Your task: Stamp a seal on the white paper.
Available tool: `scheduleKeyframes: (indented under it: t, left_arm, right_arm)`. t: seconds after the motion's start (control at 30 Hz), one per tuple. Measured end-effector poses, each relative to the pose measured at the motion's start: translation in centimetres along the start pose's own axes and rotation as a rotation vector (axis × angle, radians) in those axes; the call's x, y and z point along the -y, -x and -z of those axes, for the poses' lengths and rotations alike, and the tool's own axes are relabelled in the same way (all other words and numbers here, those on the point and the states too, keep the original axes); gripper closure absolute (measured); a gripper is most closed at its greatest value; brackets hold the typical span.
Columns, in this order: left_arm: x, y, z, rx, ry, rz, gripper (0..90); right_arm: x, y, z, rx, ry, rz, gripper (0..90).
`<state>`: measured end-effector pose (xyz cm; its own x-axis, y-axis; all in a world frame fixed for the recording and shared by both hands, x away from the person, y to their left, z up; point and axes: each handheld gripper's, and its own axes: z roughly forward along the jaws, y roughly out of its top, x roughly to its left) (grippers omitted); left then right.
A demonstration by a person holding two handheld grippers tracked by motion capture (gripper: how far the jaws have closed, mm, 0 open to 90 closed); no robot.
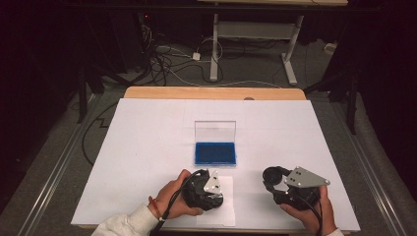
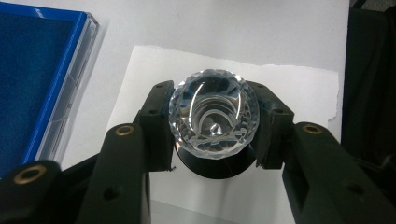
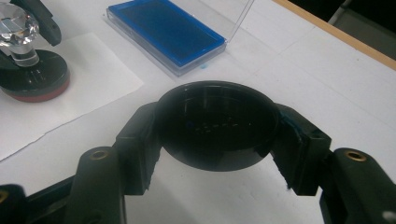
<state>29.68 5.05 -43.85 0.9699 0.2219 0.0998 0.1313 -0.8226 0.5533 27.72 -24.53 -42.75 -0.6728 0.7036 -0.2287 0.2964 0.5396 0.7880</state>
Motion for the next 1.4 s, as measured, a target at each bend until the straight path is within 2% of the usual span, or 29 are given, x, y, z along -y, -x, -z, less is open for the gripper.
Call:
scheduleKeyframes:
  t: [0.63, 1.4]
  left_arm:
    - [0.27, -0.72, -0.17, 0.039, 0.032, 0.036, 54.8]
    - [0.24, -0.89, -0.23, 0.048, 0.028, 0.040, 54.7]
  right_arm:
    - [0.11, 0.42, 0.22, 0.008, 0.004, -0.003, 38.9]
    - [0.07, 0.32, 0.07, 0.003, 0.001, 0.004, 38.9]
